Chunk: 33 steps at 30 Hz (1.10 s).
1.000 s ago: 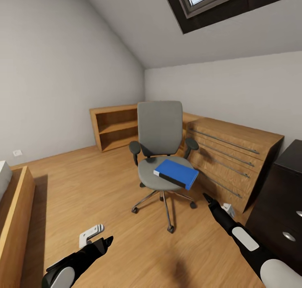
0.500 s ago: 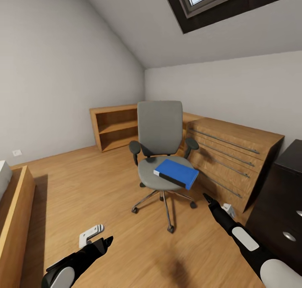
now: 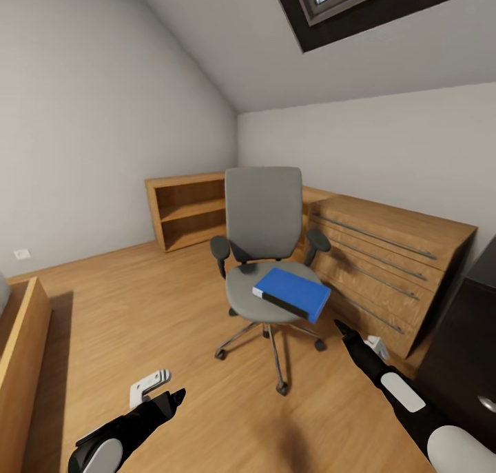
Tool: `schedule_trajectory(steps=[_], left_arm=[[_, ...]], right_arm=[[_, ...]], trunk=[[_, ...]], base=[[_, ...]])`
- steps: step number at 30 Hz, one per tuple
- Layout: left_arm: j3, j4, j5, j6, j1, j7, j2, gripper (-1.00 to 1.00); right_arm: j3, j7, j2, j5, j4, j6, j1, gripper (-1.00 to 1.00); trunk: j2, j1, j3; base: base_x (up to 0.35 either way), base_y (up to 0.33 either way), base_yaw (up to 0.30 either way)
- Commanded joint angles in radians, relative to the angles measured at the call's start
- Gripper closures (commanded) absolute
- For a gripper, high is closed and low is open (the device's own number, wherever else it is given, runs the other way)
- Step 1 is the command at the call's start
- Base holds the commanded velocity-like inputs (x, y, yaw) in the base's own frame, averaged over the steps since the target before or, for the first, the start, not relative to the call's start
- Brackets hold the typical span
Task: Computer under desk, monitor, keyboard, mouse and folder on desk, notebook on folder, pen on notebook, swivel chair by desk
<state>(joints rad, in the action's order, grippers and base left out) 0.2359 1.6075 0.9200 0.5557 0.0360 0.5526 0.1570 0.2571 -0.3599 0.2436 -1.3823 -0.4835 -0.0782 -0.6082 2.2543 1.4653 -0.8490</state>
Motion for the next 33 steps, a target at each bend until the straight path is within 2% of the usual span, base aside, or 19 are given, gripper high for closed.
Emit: schedule_trajectory(steps=[1, 9, 13, 17, 23, 33], left_arm=[[0.002, 0.001, 0.010, 0.000, 0.001, 0.010, 0.001, -1.00], [0.002, -0.001, 0.010, -0.001, 0.001, 0.010, 0.001, -1.00], [0.002, -0.001, 0.012, 0.000, 0.001, 0.010, 0.001, -1.00], [0.002, -0.001, 0.013, 0.000, 0.001, 0.010, 0.000, -1.00], [0.002, -0.003, 0.013, -0.001, 0.001, 0.010, 0.000, -1.00], [0.002, -0.008, 0.014, -0.001, 0.001, 0.010, 0.000, -1.00]], right_arm=[[0.005, -0.001, 0.001, -0.011, 0.000, -0.002, -0.001, -1.00], [0.005, 0.008, 0.001, -0.011, 0.001, -0.002, -0.001, -1.00], [0.005, 0.052, 0.000, -0.011, 0.001, -0.003, -0.002, -1.00], [0.006, 0.068, -0.002, -0.012, 0.001, -0.003, -0.002, -1.00], [0.006, 0.075, -0.025, -0.012, 0.000, -0.003, -0.002, -1.00], [0.006, 0.076, -0.036, -0.011, 0.000, -0.003, -0.002, -1.00]], trunk=[[0.000, 0.000, -0.001], [0.000, 0.000, -0.001], [0.000, 0.000, -0.001], [0.000, 0.000, -0.001], [0.000, 0.000, -0.001], [0.000, 0.000, -0.001]], base=[[0.301, 0.000, 0.000], [0.175, 0.000, 0.000], [0.071, 0.000, 0.000], [0.017, 0.000, 0.000], [0.113, 0.088, 0.000], [0.068, 0.066, 0.000]])
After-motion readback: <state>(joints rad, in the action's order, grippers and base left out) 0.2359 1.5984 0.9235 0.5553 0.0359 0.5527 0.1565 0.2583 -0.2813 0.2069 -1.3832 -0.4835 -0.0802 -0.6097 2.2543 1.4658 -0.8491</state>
